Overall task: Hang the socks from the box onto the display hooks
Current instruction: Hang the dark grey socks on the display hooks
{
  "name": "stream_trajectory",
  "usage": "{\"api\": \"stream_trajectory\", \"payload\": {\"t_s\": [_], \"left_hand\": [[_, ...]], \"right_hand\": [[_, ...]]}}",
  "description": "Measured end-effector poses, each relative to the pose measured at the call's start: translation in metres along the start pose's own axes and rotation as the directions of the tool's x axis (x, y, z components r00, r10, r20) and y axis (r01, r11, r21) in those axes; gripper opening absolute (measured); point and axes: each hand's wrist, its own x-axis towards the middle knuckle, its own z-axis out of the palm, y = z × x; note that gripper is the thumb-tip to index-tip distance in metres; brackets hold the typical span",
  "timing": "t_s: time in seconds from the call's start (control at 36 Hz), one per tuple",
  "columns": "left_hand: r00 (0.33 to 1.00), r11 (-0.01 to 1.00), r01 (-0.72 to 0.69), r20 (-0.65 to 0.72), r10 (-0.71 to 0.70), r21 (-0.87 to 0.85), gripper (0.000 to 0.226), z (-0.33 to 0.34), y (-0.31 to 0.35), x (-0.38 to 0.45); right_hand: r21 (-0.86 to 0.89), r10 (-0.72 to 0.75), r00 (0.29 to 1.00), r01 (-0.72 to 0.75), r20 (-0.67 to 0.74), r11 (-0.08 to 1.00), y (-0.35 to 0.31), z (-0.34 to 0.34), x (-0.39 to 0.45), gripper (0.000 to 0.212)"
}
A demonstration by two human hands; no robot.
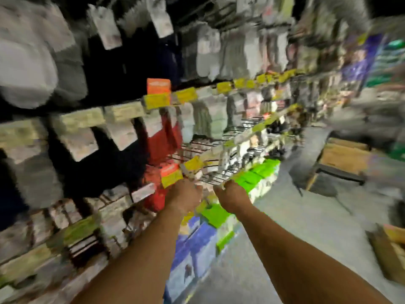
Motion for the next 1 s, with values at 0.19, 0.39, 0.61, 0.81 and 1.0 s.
{"api": "stream_trajectory", "payload": {"t_s": [0.19,0.39,0.61,0.81,1.0], "left_hand": [[0.957,0.978,-0.207,0.208,0.202,0.001,0.063,0.125,0.158,0.053],[0.898,0.951,-0.305,0.315,0.307,-0.057,0.055,0.212,0.269,0.102],[0.832,0.907,-0.420,0.380,0.403,-0.043,0.044,0.275,0.383,0.221],[0.773,0.864,-0.496,0.411,0.483,-0.082,0.041,0.321,0.488,0.323],[0.745,0.856,-0.513,0.458,0.485,-0.071,0.044,0.385,0.572,0.420]], "right_hand": [[0.065,0.312,0.937,-0.306,-0.154,0.950,0.159,-0.098,0.036,0.055],[0.086,0.472,0.857,-0.465,-0.207,0.881,0.260,-0.155,0.093,0.056],[0.128,0.549,0.795,-0.535,-0.257,0.835,0.329,-0.220,0.229,0.053],[0.158,0.588,0.753,-0.569,-0.296,0.807,0.390,-0.279,0.331,0.057],[0.215,0.631,0.722,-0.593,-0.285,0.776,0.468,-0.321,0.439,0.055]]}}
